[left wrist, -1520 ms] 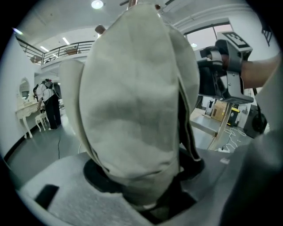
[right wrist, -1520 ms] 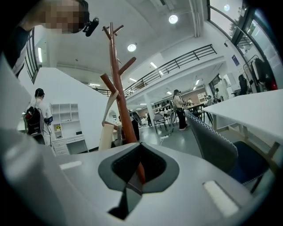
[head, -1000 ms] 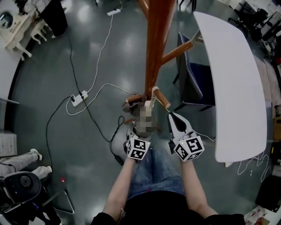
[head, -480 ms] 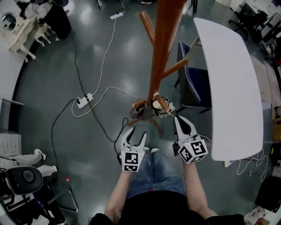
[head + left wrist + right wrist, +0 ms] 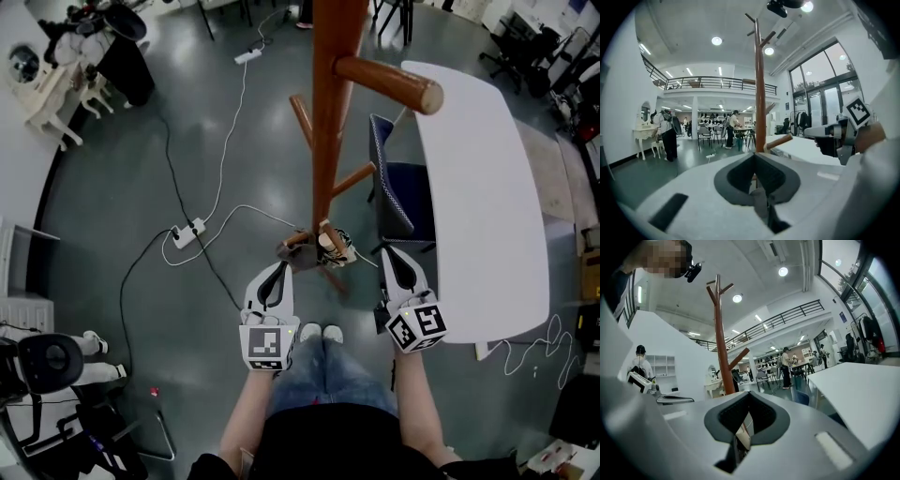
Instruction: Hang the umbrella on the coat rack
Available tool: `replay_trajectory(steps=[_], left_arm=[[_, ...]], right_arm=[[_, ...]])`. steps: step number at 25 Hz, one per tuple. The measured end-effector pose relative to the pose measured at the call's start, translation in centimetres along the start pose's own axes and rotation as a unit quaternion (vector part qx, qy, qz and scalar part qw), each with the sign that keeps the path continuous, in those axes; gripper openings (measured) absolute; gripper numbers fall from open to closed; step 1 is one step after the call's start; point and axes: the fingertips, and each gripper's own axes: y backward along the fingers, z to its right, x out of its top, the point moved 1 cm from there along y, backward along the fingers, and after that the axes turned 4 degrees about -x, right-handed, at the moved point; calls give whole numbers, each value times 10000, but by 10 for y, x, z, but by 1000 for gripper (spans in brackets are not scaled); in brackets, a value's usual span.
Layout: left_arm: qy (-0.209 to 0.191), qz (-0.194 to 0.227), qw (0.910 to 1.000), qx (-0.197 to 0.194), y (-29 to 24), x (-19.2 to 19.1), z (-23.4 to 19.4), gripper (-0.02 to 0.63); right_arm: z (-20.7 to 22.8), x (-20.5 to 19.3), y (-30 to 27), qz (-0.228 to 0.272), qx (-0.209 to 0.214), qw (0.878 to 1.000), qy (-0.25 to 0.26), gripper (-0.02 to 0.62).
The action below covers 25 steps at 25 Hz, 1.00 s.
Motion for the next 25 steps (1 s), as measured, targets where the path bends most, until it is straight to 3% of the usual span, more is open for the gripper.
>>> replay_trajectory(steps=[11, 25], left_arm=[[-114, 488, 9987, 70, 0, 89, 2, 4], [-294, 685, 9969, 232, 2, 125, -4, 6]], right_arm=[[-1, 67, 17, 449, -116, 9988, 151, 11], [23, 83, 26, 522, -386, 9966, 499, 10]])
